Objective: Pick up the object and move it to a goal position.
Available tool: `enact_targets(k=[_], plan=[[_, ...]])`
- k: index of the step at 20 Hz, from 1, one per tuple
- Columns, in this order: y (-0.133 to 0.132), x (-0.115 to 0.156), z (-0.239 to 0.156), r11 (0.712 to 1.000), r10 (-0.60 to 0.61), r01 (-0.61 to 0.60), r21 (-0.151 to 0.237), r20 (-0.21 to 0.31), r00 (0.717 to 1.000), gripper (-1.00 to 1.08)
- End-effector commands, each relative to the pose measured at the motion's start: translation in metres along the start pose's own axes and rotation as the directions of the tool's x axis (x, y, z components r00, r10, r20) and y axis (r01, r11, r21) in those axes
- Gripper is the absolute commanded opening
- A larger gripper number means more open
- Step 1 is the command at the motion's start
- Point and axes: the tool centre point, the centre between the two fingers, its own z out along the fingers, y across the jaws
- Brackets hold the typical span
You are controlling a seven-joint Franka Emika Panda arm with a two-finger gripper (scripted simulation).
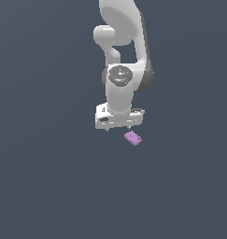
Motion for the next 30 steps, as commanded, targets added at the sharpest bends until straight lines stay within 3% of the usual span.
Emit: enact_targets(k=[1,7,14,21,25,30], plan=[[-0.007,0.001,0.005,0.998,-0.057,0.057,-0.005,-0.003,0.998,1.0],[-0.031,0.003,0.022,0.968,-0.251,0.251,-0.022,-0.014,0.968,1.0],[-0.062,0.004,0.041,0.883,-0.47,0.469,-0.041,-0.024,0.883,1.0],[-0.08,0.004,0.051,0.814,-0.58,0.578,-0.05,-0.03,0.814,1.0],[-0.083,0.004,0.053,0.799,-0.601,0.599,-0.052,-0.031,0.798,1.0],[-0.083,0.004,0.056,0.802,-0.597,0.595,-0.051,-0.03,0.802,1.0]])
